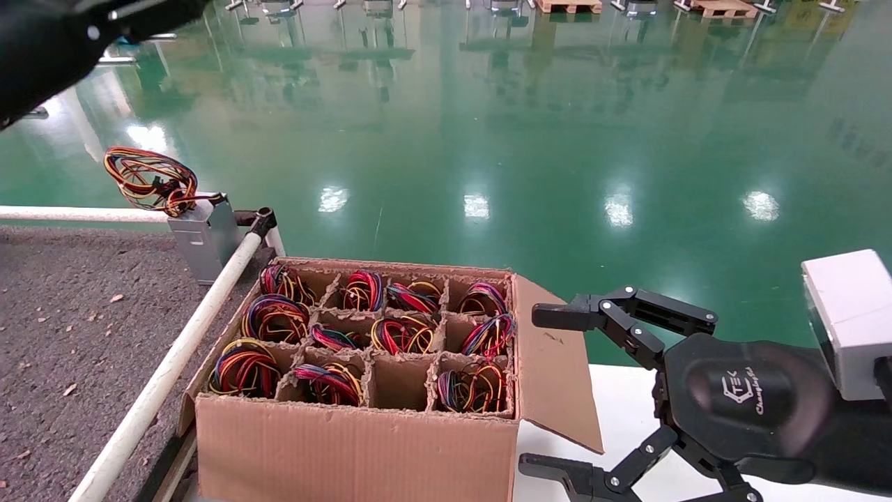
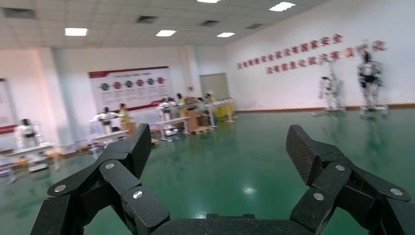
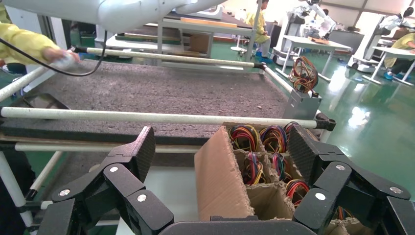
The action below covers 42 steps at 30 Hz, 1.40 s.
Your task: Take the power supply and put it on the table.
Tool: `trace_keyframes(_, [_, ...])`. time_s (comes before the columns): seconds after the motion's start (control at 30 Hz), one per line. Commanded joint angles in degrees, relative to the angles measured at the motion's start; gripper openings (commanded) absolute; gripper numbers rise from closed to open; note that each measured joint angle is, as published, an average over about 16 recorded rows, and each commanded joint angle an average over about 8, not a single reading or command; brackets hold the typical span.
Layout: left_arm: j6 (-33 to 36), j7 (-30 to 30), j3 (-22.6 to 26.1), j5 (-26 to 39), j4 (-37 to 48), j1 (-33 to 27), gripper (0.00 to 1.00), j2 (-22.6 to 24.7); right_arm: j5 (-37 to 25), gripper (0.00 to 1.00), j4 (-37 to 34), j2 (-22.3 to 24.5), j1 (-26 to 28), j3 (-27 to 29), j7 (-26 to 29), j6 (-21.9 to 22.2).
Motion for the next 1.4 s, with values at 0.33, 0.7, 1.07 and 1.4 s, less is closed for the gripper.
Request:
trace_keyframes(0.33, [7.09, -6.06, 1.45, -2.55, -13.61, 9.06, 1.00, -5.92, 0.00, 1.00, 0.00, 0.00, 0.00, -0.01, 0.00, 0.00])
trace_keyframes(0.7, [14.17, -12.11, 2.90, -5.10, -27.20, 18.11, 1.00, -11.83, 0.01, 1.00, 0.00, 0.00, 0.00, -0.01, -0.01, 0.00])
trace_keyframes(1.07, [21.00, -17.96, 4.30, -7.56, -40.34, 26.84, 1.00, -17.53, 0.01, 1.00, 0.00, 0.01, 0.00, -0.02, -0.01, 0.01])
trace_keyframes(1.4, [23.16, -19.38, 4.78, -8.42, -44.35, 29.56, 1.00, -19.28, 0.02, 1.00, -0.02, 0.01, -0.01, -0.02, -0.01, 0.03])
